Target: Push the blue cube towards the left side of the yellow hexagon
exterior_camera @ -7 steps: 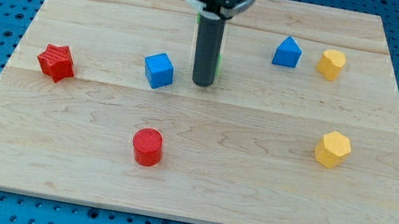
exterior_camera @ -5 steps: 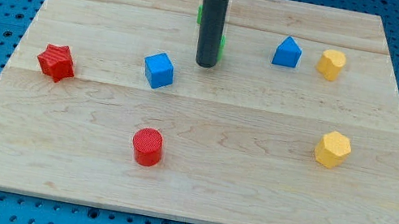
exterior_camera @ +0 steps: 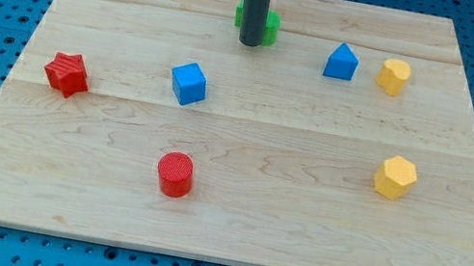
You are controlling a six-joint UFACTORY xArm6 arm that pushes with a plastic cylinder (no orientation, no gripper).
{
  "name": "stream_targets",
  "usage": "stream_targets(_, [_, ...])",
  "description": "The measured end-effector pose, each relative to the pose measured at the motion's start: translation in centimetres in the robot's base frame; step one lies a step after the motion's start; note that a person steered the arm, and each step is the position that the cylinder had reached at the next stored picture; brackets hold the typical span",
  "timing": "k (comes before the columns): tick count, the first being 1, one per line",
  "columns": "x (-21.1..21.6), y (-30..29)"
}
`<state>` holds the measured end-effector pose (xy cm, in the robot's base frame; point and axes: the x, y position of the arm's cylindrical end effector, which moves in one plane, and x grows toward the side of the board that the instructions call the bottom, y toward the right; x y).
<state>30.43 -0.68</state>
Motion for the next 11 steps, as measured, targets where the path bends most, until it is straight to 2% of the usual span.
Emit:
stream_targets(1, [0.0, 0.0])
stream_targets(4, [4.6, 0.0])
stream_targets(5, [10.1, 0.0])
stream_targets(6, [10.3, 0.0])
stream_targets(9, [6.0, -2.5])
stream_targets(10, [5.5, -5.4])
stream_targets(11, [5.5, -11.3])
